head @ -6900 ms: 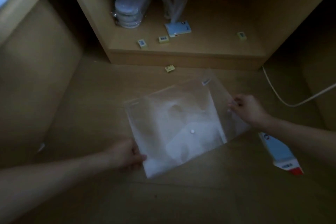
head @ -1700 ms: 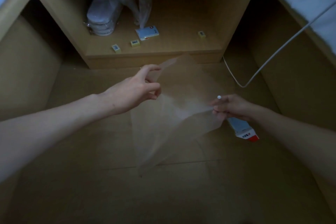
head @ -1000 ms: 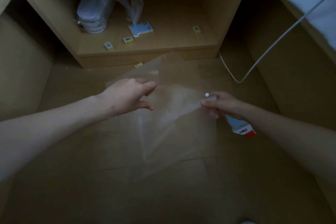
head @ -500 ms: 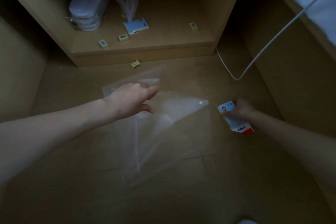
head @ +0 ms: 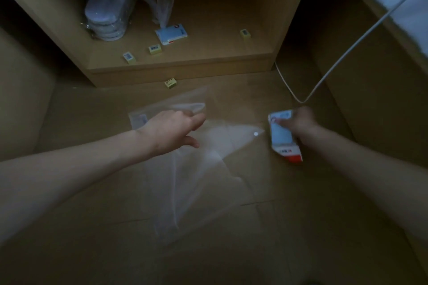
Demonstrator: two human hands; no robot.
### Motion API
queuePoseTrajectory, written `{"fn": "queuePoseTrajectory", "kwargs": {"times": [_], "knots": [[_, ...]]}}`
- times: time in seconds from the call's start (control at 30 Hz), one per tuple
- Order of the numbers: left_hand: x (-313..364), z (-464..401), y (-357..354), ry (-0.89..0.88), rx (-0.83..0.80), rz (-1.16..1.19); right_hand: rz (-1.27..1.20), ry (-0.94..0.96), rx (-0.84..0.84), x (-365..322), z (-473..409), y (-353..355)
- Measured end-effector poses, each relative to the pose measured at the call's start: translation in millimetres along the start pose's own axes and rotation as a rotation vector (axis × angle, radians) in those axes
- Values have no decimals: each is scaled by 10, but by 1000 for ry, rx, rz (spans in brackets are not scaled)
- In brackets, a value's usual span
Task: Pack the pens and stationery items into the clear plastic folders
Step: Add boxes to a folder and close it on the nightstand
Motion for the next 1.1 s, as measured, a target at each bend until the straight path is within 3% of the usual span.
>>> {"fn": "queuePoseTrajectory", "kwargs": {"times": [0.1, 0.2, 0.4, 0.7, 0.83, 1.1], "knots": [[-9, 26, 13, 7, 15, -3, -223, 175, 72, -437, 247, 106], [-18, 50, 26, 23, 29, 0, -254, 322, -86, -732, 513, -149], [-30, 156, 54, 31, 72, 5, 221, 202, -574, -282, 831, -1267], [-9, 294, 54, 8, 101, 4, 306, 165, -781, 6, 1032, -1821], [-114, 426, 95, 33, 141, 23, 342, 302, -718, -218, 1086, -1780], [-541, 756, 251, 115, 213, 84, 65, 373, -673, -1194, 1319, -1233]]}}
Point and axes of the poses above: each hand's wrist, its own z-axis away from the middle knuckle, its own y-axis out of the back of the hand, x = y × z, the point moved 9 cm from there along -z, towards the middle knuckle, and after that the axes turned 13 degrees about -y, right-handed, at the moved point
